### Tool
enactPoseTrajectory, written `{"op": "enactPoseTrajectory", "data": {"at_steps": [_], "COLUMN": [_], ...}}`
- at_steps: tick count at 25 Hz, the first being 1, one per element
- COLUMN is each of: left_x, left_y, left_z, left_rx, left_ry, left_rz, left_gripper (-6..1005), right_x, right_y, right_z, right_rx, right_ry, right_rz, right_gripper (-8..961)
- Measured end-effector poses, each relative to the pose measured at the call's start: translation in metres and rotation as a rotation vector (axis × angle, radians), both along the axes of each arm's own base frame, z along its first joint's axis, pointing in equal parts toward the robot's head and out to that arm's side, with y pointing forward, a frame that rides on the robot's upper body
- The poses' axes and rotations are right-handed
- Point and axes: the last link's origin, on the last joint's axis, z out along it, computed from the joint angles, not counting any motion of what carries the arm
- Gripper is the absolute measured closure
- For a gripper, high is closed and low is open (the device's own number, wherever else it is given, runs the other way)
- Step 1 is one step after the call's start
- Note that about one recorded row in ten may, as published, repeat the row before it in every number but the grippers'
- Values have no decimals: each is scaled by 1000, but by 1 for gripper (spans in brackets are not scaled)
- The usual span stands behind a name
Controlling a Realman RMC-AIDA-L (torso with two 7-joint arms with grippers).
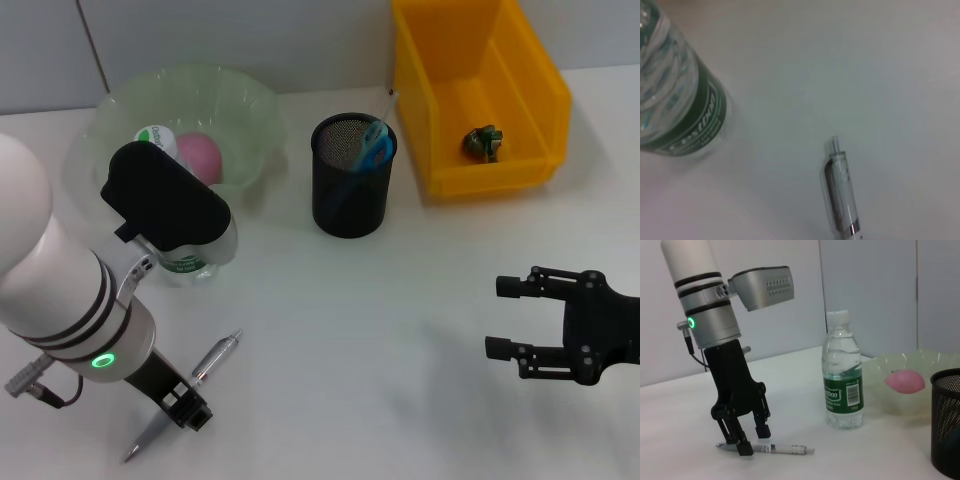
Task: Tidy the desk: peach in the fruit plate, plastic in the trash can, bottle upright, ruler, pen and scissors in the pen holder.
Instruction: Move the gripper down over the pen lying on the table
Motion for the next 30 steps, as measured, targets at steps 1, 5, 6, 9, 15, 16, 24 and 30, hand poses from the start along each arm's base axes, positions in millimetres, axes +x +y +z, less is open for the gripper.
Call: {"op": "enactPoseTrajectory", "data": {"at_steps": [1, 5, 6, 9, 15, 16, 24, 30], "left_x": [-1, -2, -2, -2, 0, 0, -1, -1], "left_y": [0, 0, 0, 0, 1, 1, 0, 1], "left_z": [0, -2, -3, -3, -3, -3, -3, -2], "left_rx": [-2, -13, -13, -13, -16, -16, -18, -13], "left_ry": [3, 14, 14, 14, 2, 1, 3, 8], "left_rz": [3, 8, 8, 8, 12, 12, 15, 13], "left_gripper": [496, 517, 522, 538, 570, 575, 685, 686], "right_x": [0, 0, 0, 0, -1, -1, 0, 0], "right_y": [0, 1, 1, 1, 0, 0, 0, -1], "right_z": [0, -2, -2, -3, -4, -4, -4, -5], "right_rx": [0, 2, 2, 0, -1, -1, -4, -9], "right_ry": [-1, -4, -4, -3, 0, 0, -2, -1], "right_rz": [-1, -3, -3, -3, -5, -5, -7, -13], "right_gripper": [200, 201, 201, 201, 201, 201, 201, 200]}}
